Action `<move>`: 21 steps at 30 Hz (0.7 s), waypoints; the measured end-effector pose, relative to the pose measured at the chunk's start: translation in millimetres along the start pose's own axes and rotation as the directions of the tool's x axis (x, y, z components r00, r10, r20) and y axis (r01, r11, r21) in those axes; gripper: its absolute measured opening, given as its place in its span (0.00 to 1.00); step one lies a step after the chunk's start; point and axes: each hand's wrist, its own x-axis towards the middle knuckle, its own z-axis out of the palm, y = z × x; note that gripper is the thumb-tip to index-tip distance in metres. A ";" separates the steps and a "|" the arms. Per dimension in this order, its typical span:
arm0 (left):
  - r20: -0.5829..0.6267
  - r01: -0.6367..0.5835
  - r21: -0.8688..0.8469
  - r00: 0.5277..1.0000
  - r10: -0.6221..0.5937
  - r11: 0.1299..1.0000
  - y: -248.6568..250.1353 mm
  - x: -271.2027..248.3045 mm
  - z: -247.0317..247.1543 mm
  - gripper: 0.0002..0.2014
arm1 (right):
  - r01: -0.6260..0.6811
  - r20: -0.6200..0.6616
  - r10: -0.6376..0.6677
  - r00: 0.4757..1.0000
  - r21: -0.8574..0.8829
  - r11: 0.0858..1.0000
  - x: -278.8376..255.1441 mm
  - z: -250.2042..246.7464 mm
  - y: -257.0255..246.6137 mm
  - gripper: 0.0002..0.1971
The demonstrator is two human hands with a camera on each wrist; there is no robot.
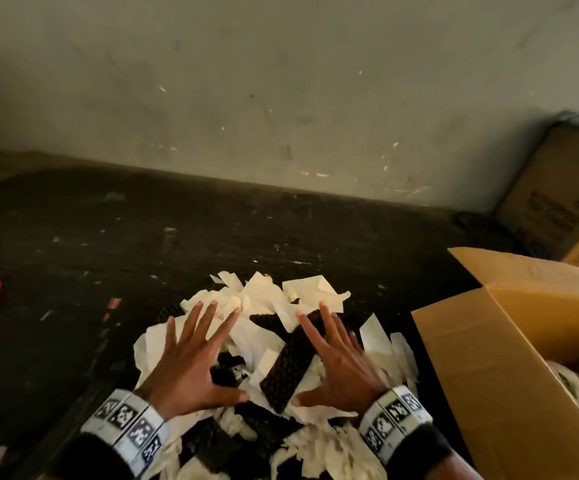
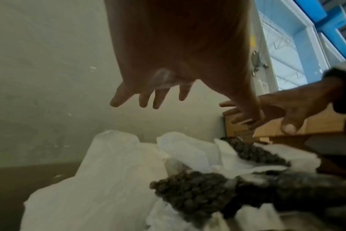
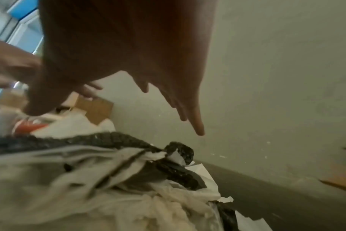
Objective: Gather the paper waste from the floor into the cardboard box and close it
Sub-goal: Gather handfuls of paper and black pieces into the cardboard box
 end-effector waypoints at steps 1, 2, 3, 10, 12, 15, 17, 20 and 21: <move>0.060 -0.018 0.022 0.998 0.017 1.000 -0.4 9.6 2.3 0.64 | 0.018 0.054 -0.016 0.998 -0.043 0.999 10.9 2.2 -0.6 0.67; 0.108 -0.027 0.014 0.994 0.025 1.000 -0.7 21.4 6.5 0.66 | 0.028 0.098 -0.020 0.995 -0.072 0.997 23.2 5.0 0.3 0.69; 0.161 -0.029 0.038 0.987 0.022 0.999 -1.0 32.6 10.0 0.67 | 0.019 0.136 -0.004 0.991 -0.105 0.994 35.3 9.2 2.3 0.70; 0.409 0.037 -0.056 0.913 -0.010 0.998 5.1 91.2 50.9 0.73 | -0.003 0.290 0.046 0.956 -0.148 0.989 93.9 44.1 14.3 0.76; 0.433 0.060 -0.088 0.901 -0.016 0.994 6.6 96.9 64.3 0.73 | -0.018 0.290 0.048 0.956 -0.107 0.994 100.0 59.8 18.3 0.76; 0.354 0.037 -0.089 0.935 -0.003 0.995 6.6 98.7 79.1 0.69 | -0.022 0.205 0.029 0.978 -0.039 0.999 103.0 76.6 24.4 0.76; 0.337 0.008 -0.105 0.941 0.028 0.994 8.0 98.3 80.5 0.65 | -0.009 0.161 0.005 0.987 0.023 1.000 102.5 79.1 26.4 0.75; 0.277 -0.024 -0.172 0.958 0.072 0.985 9.9 101.0 81.3 0.61 | 0.009 0.125 -0.022 0.992 0.103 0.995 103.0 76.3 25.7 0.73; 0.241 -0.043 -0.186 0.967 0.088 0.982 10.8 101.3 83.0 0.60 | 0.008 0.116 -0.023 0.993 0.123 0.992 104.1 76.2 24.8 0.72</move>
